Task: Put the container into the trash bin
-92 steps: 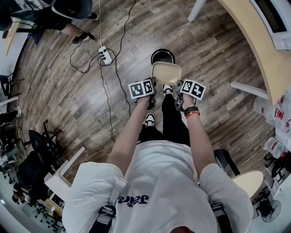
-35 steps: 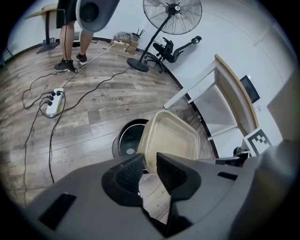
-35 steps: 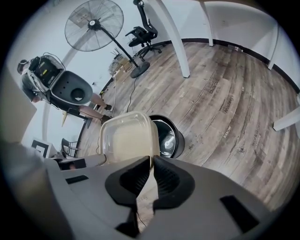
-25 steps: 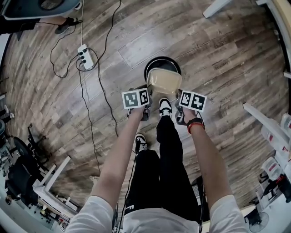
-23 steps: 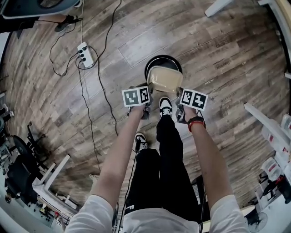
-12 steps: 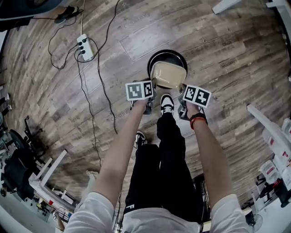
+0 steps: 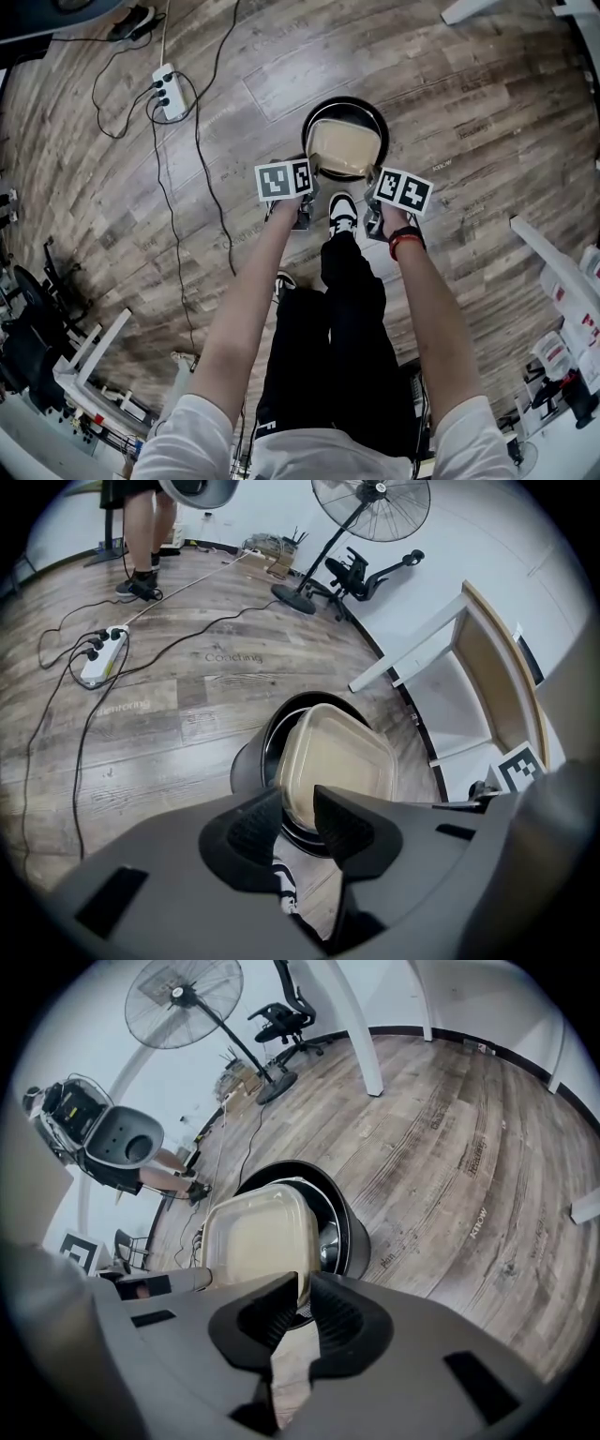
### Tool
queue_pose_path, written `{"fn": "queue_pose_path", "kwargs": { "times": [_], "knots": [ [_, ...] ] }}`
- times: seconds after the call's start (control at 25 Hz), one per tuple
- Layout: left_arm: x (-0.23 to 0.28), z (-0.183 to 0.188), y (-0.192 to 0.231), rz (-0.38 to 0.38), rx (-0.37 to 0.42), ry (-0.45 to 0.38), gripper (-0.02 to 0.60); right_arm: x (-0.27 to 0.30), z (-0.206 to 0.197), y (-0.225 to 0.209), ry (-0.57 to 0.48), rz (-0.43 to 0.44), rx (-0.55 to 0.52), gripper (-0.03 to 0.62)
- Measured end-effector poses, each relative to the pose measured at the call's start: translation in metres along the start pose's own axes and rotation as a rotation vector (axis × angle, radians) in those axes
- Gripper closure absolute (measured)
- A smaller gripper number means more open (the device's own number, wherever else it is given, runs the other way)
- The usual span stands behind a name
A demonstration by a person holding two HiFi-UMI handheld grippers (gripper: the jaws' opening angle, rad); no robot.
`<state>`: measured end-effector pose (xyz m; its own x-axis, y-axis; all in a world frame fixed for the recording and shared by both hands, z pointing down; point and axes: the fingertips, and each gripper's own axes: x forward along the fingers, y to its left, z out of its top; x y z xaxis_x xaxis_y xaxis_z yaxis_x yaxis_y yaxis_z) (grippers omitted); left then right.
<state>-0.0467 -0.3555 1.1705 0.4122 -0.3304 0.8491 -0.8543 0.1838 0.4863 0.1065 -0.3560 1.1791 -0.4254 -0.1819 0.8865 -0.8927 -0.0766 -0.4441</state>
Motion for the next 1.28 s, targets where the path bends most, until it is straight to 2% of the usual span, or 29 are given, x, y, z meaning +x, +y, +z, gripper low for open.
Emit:
{"fn": "queue_pose_path", "kwargs": {
  "times": [0.2,0.28,0.36,0.64,1.04,1.28],
  "knots": [
    [0.003,-0.004,0.009,0.036,0.011,0.0,0.462,0.008,-0.003,0.003,0.009,0.014,-0.019,0.509],
    [0.0,-0.005,0.009,0.044,0.016,0.005,0.425,0.006,-0.003,0.005,0.009,0.012,-0.017,0.498],
    [-0.004,-0.005,0.008,0.038,0.006,0.006,0.402,0.003,-0.001,0.008,0.006,0.011,-0.015,0.471],
    [-0.041,-0.003,-0.014,0.001,0.005,-0.003,0.364,-0.035,0.002,0.028,-0.011,0.022,-0.028,0.465],
    [-0.145,0.009,-0.078,-0.046,0.034,-0.029,0.364,-0.144,0.007,0.083,-0.038,0.022,-0.078,0.465],
    [-0.232,0.001,-0.109,-0.053,0.08,-0.06,0.365,-0.221,-0.016,0.123,-0.063,0.006,-0.151,0.465]
  ]
}}
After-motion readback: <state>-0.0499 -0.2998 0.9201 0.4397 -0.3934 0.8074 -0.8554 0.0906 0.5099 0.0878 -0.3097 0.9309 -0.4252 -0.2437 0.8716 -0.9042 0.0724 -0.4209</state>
